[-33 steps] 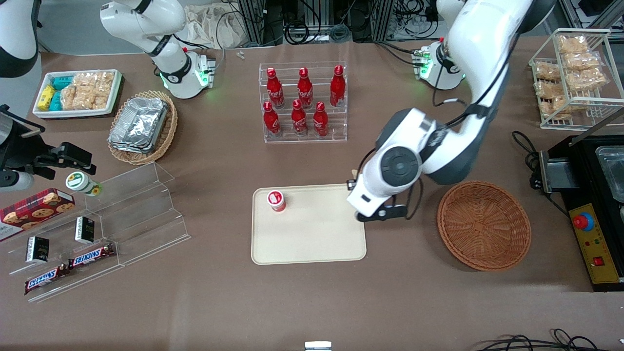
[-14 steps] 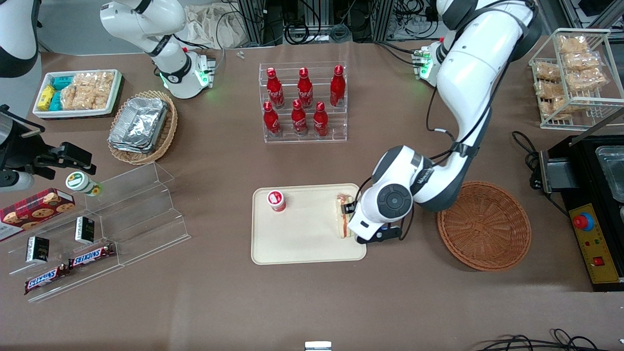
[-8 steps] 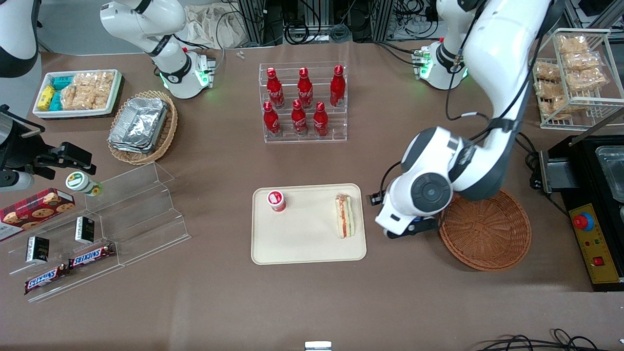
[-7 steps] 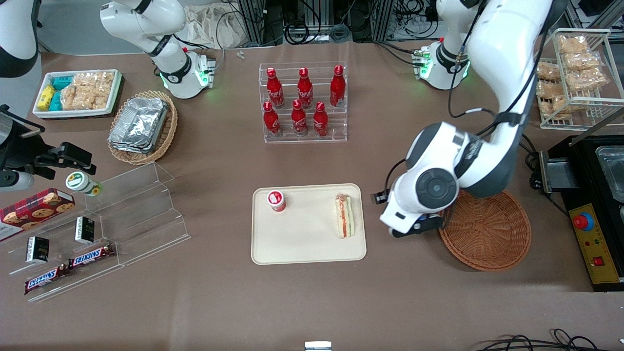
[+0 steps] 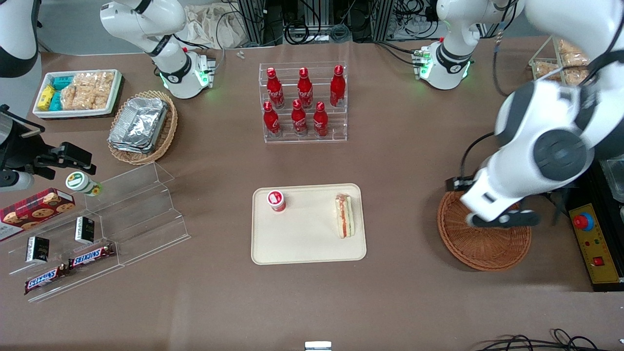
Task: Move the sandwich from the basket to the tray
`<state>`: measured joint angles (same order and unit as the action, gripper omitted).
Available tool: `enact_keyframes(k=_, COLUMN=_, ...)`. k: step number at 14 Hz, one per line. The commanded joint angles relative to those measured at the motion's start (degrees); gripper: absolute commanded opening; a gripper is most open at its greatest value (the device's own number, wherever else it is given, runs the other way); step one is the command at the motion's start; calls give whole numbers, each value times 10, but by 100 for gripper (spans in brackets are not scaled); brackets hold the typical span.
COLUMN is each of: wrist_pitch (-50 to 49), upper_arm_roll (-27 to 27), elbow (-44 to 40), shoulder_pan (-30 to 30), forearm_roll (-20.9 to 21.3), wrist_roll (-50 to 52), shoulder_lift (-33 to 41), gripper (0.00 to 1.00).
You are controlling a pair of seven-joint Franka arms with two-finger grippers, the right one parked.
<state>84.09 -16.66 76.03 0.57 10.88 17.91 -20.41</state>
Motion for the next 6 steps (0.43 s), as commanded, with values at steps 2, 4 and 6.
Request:
enact_keyframes(k=2, wrist_pitch=-8, upper_arm_roll=22, elbow=14, shoulder_pan=-42, forearm_roll=7, wrist_roll=-18, shoulder_lift=36, gripper=99)
enact_keyframes(k=4, wrist_pitch=-6, upper_arm_roll=21, elbow=5, shoulder_pan=-65, forearm_roll=5, wrist_roll=-49, shoulder_lift=39, gripper=99)
enact_keyframes(k=6, wrist_pitch=-6, upper_arm_roll=23, elbow=7, shoulder_pan=-65, forearm_roll=5, wrist_roll=-103, shoulder_lift=38, gripper=99)
